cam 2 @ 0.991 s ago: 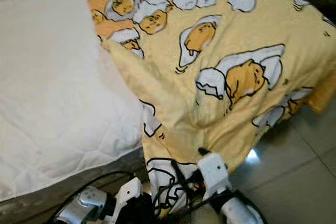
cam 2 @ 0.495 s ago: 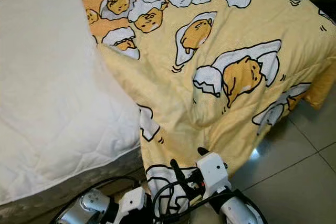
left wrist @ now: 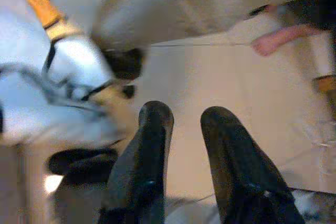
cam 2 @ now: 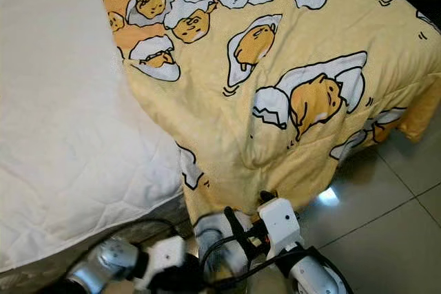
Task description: Clean up the room
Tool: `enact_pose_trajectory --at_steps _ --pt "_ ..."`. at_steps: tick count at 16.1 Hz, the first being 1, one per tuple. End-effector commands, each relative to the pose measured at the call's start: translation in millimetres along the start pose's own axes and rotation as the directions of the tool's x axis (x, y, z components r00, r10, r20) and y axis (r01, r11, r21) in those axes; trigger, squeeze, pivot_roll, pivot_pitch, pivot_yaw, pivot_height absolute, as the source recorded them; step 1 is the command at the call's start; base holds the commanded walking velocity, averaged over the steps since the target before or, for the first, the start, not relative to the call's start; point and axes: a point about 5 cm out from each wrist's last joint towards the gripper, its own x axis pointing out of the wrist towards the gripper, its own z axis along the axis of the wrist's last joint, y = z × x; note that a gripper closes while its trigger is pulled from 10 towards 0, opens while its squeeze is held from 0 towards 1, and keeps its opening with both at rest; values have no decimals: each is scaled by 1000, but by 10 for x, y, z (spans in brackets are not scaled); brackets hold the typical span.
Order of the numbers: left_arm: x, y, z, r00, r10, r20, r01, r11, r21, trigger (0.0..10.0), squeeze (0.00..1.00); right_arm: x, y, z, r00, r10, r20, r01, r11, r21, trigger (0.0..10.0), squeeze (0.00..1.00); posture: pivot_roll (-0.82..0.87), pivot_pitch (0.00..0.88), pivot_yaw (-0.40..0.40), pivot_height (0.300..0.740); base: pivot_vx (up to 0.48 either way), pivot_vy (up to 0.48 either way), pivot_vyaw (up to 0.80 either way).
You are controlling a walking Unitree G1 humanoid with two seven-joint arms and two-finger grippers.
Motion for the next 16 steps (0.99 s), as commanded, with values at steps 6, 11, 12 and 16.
enact_pose_trajectory --at_steps 6,11,12,16 --pt "-605 220 31 903 376 210 -349 924 -154 10000 1000 3 13 -44 1000 -20 1 20 1000 16 10000 318 -258 198 207 740 0 0 0" --pt "-1057 517 275 365 887 284 -696 463 -549 10000 1000 250 -241 156 977 -182 111 180 983 28 10000 318 -235 87 194 740 0 0 0" --pt "-1059 522 331 331 901 279 -692 433 -577 10000 1000 307 -289 180 971 -204 127 202 979 31 10000 318 -228 50 190 740 0 0 0" --pt "-1098 454 465 98 981 166 -680 188 -708 10000 1000 485 -464 373 929 -302 214 298 953 53 10000 310 -227 0 182 740 0 0 0"
